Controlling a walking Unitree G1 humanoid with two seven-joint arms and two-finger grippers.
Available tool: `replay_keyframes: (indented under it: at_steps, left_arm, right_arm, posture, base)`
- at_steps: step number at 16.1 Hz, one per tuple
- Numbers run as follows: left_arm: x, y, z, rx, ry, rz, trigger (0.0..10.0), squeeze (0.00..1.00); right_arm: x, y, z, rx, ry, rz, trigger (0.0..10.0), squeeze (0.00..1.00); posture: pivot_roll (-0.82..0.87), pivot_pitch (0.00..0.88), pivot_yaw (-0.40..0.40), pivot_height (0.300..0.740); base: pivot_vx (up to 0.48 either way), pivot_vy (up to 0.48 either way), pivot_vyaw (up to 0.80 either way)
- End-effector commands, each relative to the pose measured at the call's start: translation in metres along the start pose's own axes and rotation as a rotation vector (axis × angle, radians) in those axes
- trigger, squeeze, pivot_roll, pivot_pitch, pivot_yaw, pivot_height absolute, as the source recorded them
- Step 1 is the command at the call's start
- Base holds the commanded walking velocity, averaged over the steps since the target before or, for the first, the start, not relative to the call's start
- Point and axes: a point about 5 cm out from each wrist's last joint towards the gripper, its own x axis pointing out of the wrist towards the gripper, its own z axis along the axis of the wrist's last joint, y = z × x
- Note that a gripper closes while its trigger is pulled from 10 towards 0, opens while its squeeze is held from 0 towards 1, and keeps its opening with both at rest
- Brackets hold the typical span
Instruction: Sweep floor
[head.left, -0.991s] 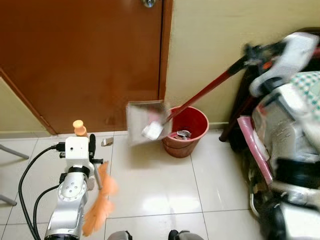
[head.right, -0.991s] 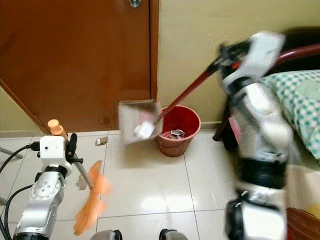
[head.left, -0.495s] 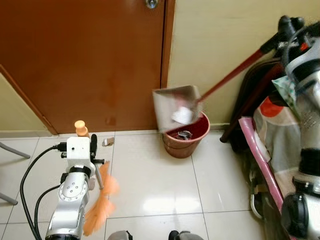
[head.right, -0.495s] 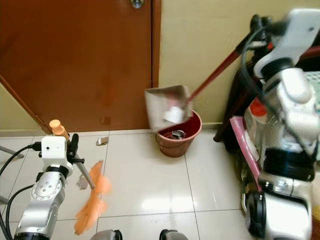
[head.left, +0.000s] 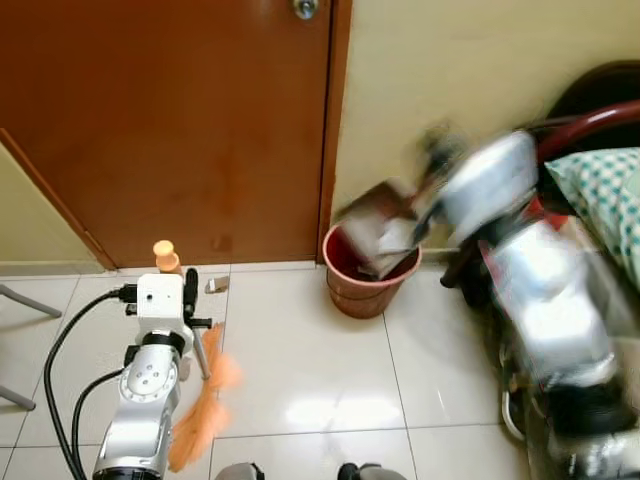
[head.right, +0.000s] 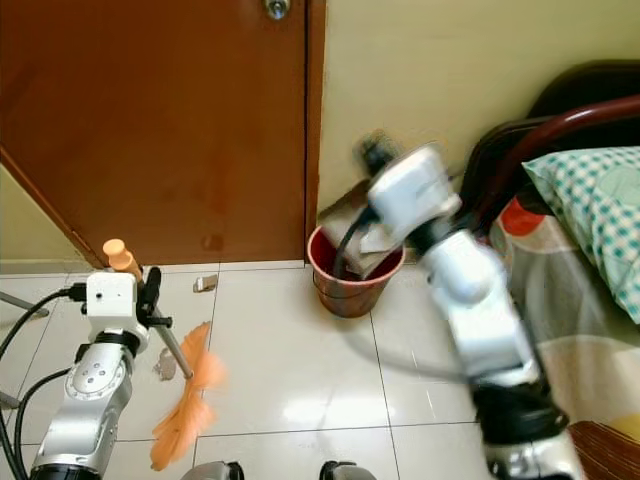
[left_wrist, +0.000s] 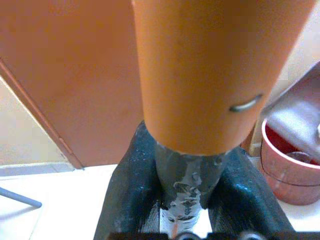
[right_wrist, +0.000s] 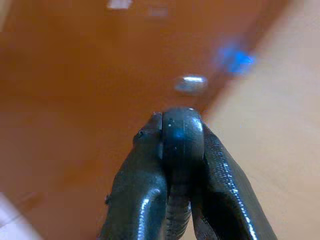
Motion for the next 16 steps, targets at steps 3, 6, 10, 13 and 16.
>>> replay_keyframes:
  at_steps: [3,6,10,13,16]
  left_arm:
    - [0.000,-0.004,-0.002,-0.007,0.013,-0.021,10.0,0.00]
    - [0.001,-0.005,-0.002,-0.009,0.013,-0.027,10.0,0.00]
    - [0.001,-0.008,-0.001,-0.017,0.008,-0.037,10.0,0.00]
    - [0.000,-0.006,-0.001,-0.014,0.009,-0.038,10.0,0.00]
    - [0.000,-0.007,-0.002,-0.006,0.013,-0.048,10.0,0.00]
  right_arm:
    - [0.000,0.010,0.009,-0.181,-0.076,0.095,10.0,0.00]
    - [0.000,0.016,0.010,-0.271,-0.102,0.162,10.0,0.00]
    - [-0.004,0.025,0.001,-0.372,-0.088,0.242,10.0,0.00]
    - [0.011,0.004,0.030,-0.287,-0.197,0.042,10.0,0.00]
    - [0.028,-0.010,0.069,-0.351,-0.362,-0.041,10.0,0.00]
  posture:
    - [0.01,0.091,-0.001,0.740]
    - [0.01,0.091,-0.001,0.740]
    - [0.01,0.095,0.001,0.740]
    - [0.01,0.098,0.008,0.740]
    - [0.02,0.096,0.014,0.740]
  base:
    - [0.000,0.000,0.00]
    - [0.000,0.000,0.00]
    - [0.000,0.000,0.00]
    - [0.000,0.000,0.00]
    - [0.000,0.000,0.00]
